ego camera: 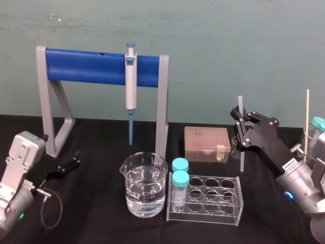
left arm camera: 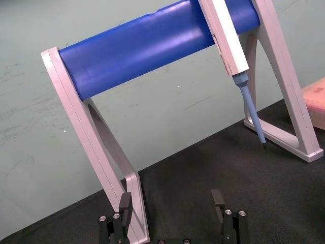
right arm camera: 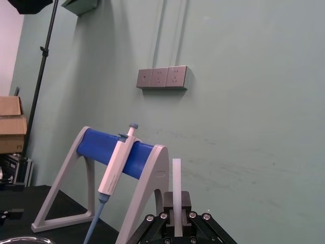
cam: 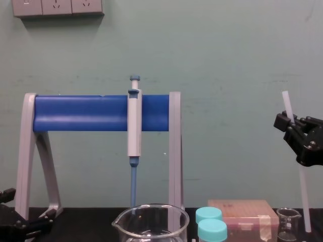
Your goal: Pick up the stirring rod with one hand, then place it down.
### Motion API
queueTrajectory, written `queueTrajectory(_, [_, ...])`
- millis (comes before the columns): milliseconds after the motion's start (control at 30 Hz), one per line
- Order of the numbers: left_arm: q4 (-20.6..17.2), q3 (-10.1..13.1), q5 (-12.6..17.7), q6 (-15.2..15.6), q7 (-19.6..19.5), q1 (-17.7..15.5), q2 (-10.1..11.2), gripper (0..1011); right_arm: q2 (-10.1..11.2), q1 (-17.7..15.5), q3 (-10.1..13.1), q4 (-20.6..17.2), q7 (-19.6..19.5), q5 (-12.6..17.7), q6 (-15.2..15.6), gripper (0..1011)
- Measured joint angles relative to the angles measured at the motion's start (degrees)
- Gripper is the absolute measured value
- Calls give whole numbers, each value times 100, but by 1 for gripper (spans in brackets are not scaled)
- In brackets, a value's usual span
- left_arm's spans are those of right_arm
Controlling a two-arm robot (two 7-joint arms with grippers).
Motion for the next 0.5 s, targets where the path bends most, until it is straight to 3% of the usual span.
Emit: queueTrajectory(500, [0, 0, 0, 0, 0, 0, 0, 1000, 0, 0, 0, 0, 0, 0, 0, 71])
